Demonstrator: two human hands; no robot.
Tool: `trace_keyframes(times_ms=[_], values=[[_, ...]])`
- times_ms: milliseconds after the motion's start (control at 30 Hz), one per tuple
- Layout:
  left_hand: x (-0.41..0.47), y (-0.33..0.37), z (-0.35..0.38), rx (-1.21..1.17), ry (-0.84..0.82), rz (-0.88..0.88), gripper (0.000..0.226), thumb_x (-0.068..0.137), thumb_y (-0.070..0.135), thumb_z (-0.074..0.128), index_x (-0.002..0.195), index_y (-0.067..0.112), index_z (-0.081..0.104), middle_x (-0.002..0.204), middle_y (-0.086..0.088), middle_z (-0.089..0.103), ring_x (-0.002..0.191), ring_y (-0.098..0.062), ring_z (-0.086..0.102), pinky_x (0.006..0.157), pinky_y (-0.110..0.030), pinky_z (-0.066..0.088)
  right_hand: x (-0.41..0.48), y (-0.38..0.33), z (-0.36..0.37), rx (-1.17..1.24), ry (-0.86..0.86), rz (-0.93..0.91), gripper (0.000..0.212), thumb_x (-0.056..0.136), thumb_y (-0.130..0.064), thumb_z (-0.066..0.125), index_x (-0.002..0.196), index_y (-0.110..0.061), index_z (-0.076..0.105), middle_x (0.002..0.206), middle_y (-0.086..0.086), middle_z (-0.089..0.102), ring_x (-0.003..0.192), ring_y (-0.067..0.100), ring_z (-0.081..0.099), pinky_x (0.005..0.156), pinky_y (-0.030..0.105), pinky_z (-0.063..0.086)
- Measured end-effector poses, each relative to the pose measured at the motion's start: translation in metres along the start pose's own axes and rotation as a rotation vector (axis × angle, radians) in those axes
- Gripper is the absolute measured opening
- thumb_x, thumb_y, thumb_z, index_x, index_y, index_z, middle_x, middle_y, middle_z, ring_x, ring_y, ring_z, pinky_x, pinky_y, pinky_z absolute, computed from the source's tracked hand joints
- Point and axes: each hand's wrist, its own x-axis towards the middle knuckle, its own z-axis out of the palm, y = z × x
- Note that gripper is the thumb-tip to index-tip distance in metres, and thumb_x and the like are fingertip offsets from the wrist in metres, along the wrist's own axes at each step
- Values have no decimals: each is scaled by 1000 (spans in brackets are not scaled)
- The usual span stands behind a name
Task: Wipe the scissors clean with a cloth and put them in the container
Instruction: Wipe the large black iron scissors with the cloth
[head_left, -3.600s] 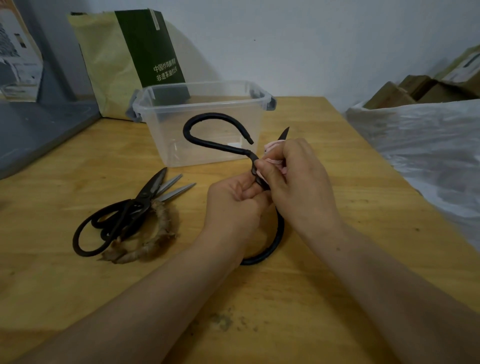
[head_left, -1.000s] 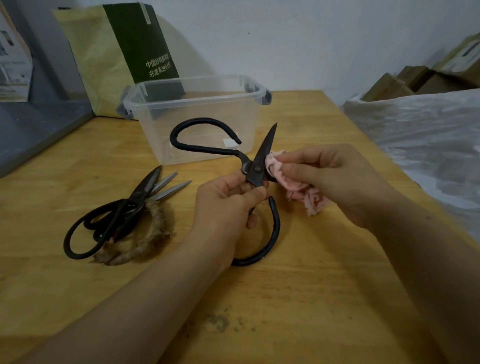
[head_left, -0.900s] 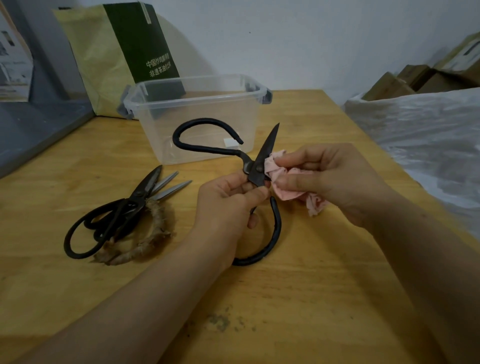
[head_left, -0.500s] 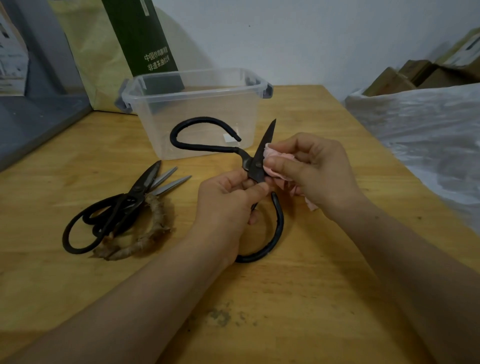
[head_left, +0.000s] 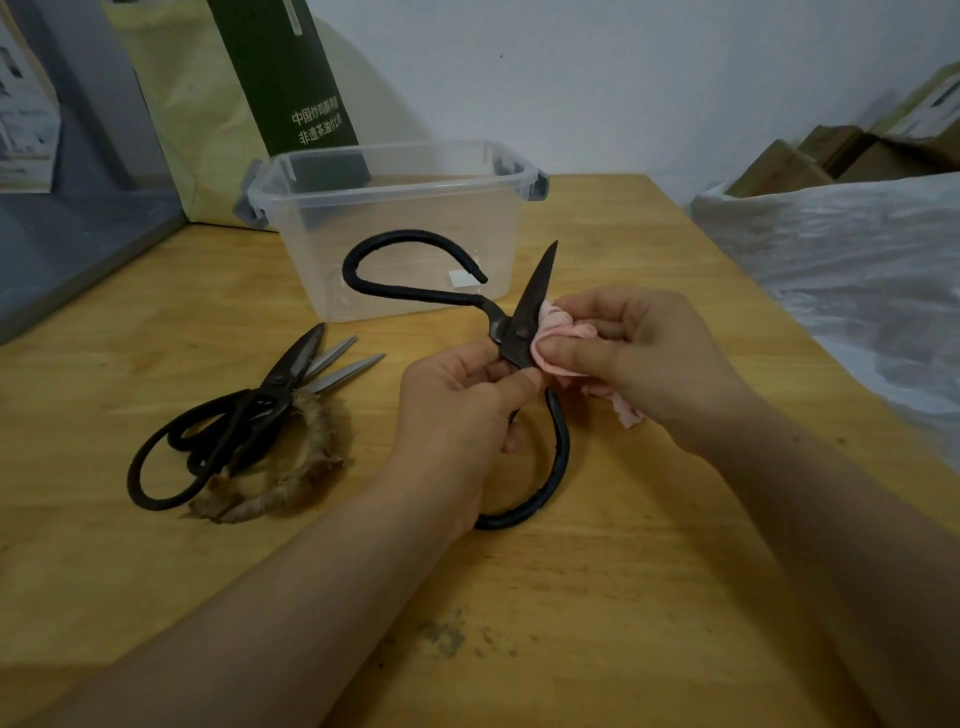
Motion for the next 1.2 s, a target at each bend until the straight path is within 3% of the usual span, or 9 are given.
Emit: trace_keyframes(times_ms=[133, 300, 400, 567, 667, 767, 867, 1133, 1200], values=[[1, 1, 0, 8, 20, 19, 22, 84, -1, 64, 87, 19, 72, 89, -10, 73, 63, -9, 54, 41, -17, 36, 4, 4, 10, -163, 80, -107, 5, 86, -21, 68, 85, -26, 68, 67, -10, 66, 61, 0, 62, 55, 15, 46], [0, 3, 1, 3, 9, 19, 22, 84, -2, 64, 90, 17, 72, 93, -15, 71, 60, -9, 51, 40, -17, 35, 6, -1, 14, -166, 181, 1, 19, 95, -29, 54, 82, -17, 61, 59, -10, 62, 45, -5, 59, 36, 8, 35], [0, 3, 2, 1, 8, 25, 22, 83, -3, 64, 88, 18, 71, 89, -13, 70, 56, -6, 50, 40, -18, 34, 5, -6, 4, -101, 78, 108, 25, 93, -33, 55, 80, -13, 62, 60, 0, 60, 32, 2, 46, 31, 15, 30], [0, 3, 1, 19, 13, 16, 23, 82, -2, 65, 83, 20, 71, 80, -7, 69, 61, -9, 51, 40, -17, 34, 8, 1, -1, -90, -22, 128, 16, 82, -30, 70, 76, -15, 71, 59, 8, 59, 54, 26, 40, 44, 31, 30], [0, 3, 2, 31, 12, 14, 23, 82, -2, 66, 83, 20, 71, 84, -10, 68, 65, -11, 52, 40, -17, 35, 11, 0, -8, -49, -78, 153, 15, 83, -21, 70, 76, -8, 72, 61, 11, 61, 59, 27, 48, 56, 35, 38], [0, 4, 1, 33, 5, 12, 24, 82, -2, 65, 83, 21, 71, 87, -13, 70, 65, -9, 53, 41, -17, 35, 7, -2, -19, -48, -121, 186, 10, 84, -16, 68, 81, -7, 72, 65, 7, 68, 57, 13, 57, 44, 23, 43], [1, 4, 2, 49, 0, 13, 23, 83, 0, 64, 85, 22, 71, 88, -8, 72, 65, -5, 54, 42, -16, 35, 4, 2, -18, -39, -76, 190, 16, 82, -22, 70, 81, -7, 73, 75, 20, 68, 60, 25, 53, 46, 30, 42], [-1, 4, 3, 18, 14, 21, 26, 82, -2, 65, 84, 23, 71, 81, -4, 70, 64, -8, 53, 41, -17, 34, 10, 0, -15, -25, -75, 158, 16, 72, -22, 74, 76, -7, 72, 69, 11, 68, 64, 27, 60, 63, 42, 49], [-1, 5, 4, 25, 8, 16, 26, 82, -2, 65, 85, 23, 71, 85, -4, 73, 67, -7, 54, 44, -18, 34, 5, -1, -20, -30, -89, 175, 16, 74, -18, 73, 82, -4, 73, 81, 18, 71, 80, 41, 66, 71, 54, 53]])
